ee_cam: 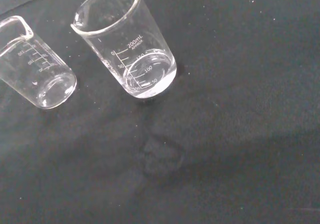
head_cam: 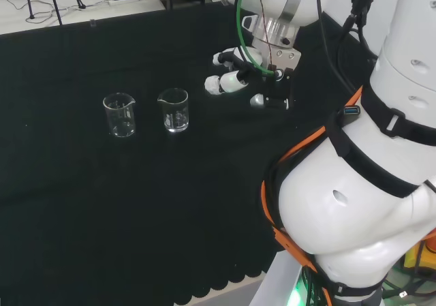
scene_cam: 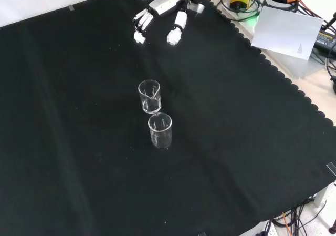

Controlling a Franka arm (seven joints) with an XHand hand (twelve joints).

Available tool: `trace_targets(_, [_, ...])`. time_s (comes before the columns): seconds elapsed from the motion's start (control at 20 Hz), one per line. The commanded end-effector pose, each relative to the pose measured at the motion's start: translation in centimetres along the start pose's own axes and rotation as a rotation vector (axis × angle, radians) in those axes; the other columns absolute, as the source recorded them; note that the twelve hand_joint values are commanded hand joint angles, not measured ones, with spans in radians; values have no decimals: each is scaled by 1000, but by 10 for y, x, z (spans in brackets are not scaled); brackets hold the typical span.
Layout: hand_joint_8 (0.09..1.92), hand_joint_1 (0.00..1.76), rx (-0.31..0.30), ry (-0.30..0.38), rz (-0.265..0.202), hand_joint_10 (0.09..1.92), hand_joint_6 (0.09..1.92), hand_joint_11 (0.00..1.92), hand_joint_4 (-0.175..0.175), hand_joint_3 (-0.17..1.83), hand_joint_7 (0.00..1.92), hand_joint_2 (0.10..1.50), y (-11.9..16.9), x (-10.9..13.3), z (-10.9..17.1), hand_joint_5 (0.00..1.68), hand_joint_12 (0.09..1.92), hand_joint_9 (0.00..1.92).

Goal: Pick up the beaker on the right.

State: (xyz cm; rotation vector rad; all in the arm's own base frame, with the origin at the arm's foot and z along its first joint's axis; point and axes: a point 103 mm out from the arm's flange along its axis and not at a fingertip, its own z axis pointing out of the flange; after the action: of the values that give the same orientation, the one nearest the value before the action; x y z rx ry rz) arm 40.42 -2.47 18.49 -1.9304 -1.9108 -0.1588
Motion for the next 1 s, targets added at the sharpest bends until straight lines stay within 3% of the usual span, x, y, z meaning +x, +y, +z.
trace_targets(0.05, [589, 710, 29, 109, -76, 690, 87, 48, -27, 196, 244, 813, 37, -6, 36, 411, 1381, 406])
trace_targets(0.55, [579, 743, 77, 111, -106, 673, 87, 48, -22, 182, 223, 718, 56, -2, 62, 325, 1379, 400])
trace_targets(1.0, [562, 787, 93, 101, -120, 680, 87, 0, -20, 269, 112, 636, 66, 1, 73, 232, 1346, 258])
